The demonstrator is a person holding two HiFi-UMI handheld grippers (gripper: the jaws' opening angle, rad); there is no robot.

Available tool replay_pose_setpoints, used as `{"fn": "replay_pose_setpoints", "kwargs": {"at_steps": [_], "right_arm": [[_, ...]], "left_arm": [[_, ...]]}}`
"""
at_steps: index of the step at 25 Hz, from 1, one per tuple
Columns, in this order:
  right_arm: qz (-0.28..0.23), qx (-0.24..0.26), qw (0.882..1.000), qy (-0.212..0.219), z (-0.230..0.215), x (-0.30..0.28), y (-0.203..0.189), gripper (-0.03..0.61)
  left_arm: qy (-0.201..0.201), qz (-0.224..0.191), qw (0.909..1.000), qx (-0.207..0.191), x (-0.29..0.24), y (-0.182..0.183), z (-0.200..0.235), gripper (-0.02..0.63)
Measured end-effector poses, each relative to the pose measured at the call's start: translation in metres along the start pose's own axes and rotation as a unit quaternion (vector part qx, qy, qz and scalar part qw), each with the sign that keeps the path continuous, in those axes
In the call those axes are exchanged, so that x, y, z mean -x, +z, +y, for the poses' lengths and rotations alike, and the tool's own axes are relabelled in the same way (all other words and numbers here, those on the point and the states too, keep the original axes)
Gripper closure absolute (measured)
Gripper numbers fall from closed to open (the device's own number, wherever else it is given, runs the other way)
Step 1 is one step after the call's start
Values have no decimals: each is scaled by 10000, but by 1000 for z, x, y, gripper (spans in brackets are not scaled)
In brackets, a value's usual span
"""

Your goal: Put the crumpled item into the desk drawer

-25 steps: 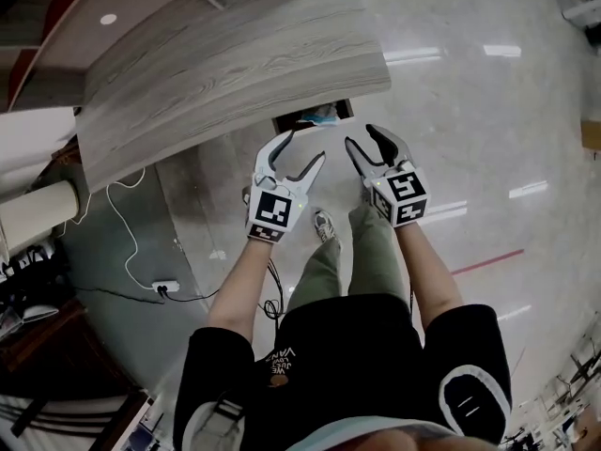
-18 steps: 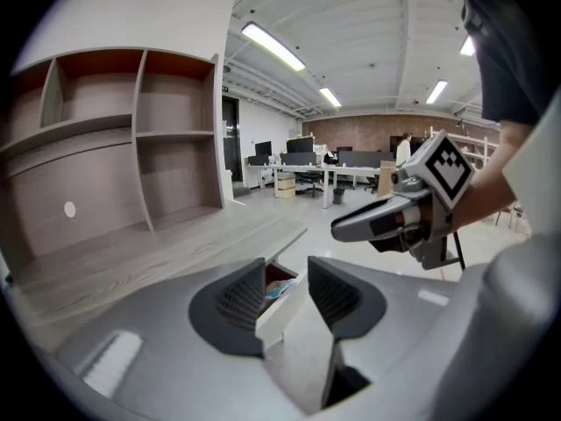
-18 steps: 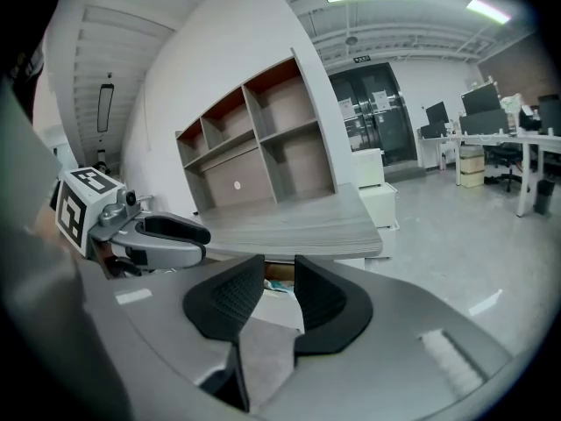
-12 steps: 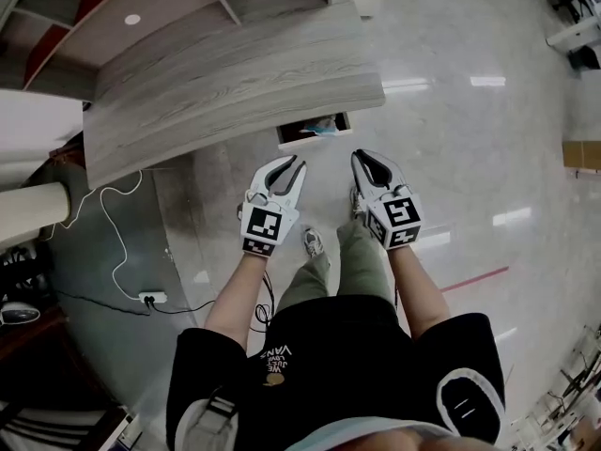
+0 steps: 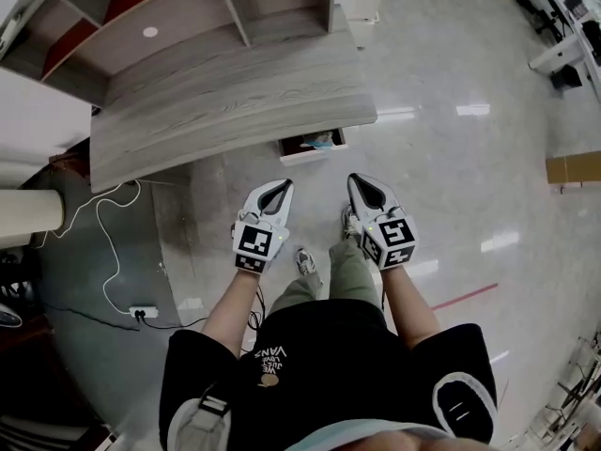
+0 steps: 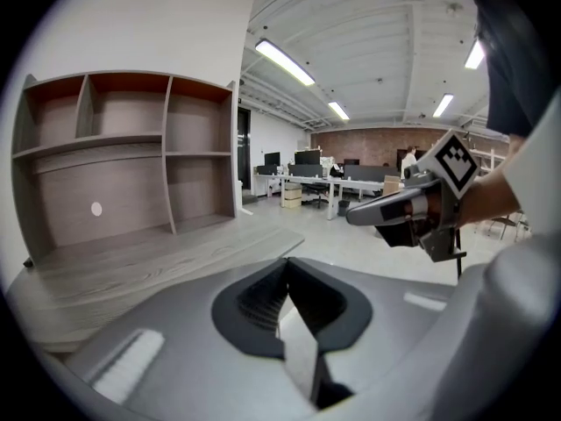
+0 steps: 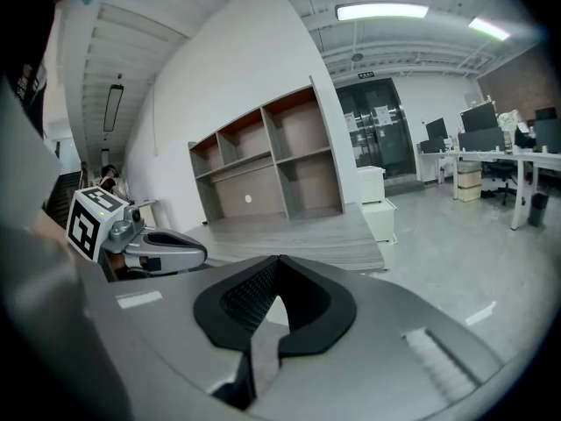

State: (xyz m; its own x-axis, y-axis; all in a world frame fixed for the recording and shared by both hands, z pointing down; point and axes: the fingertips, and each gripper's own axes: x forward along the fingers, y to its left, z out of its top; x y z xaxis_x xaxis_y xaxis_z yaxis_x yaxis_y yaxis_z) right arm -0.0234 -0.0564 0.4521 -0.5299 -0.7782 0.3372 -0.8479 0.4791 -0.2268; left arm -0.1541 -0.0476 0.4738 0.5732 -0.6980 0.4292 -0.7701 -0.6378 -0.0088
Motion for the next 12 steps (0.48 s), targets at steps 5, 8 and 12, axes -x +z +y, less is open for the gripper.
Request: {"fn": "replay_pose_setpoints", "kwargs": {"at_steps": [5, 8, 12], "right_arm": [[-135, -53, 9998, 123, 21, 18, 16, 575], [-268, 33, 9995, 136, 30, 27, 28, 575], [-384, 197, 9989, 171, 44, 41, 34, 575]], "left_arm": [[27, -140, 9999, -26, 23, 10, -5, 561], [56, -295, 9995, -87, 35, 21, -8, 561], [67, -487, 9988, -79, 53, 30, -13, 561]]}}
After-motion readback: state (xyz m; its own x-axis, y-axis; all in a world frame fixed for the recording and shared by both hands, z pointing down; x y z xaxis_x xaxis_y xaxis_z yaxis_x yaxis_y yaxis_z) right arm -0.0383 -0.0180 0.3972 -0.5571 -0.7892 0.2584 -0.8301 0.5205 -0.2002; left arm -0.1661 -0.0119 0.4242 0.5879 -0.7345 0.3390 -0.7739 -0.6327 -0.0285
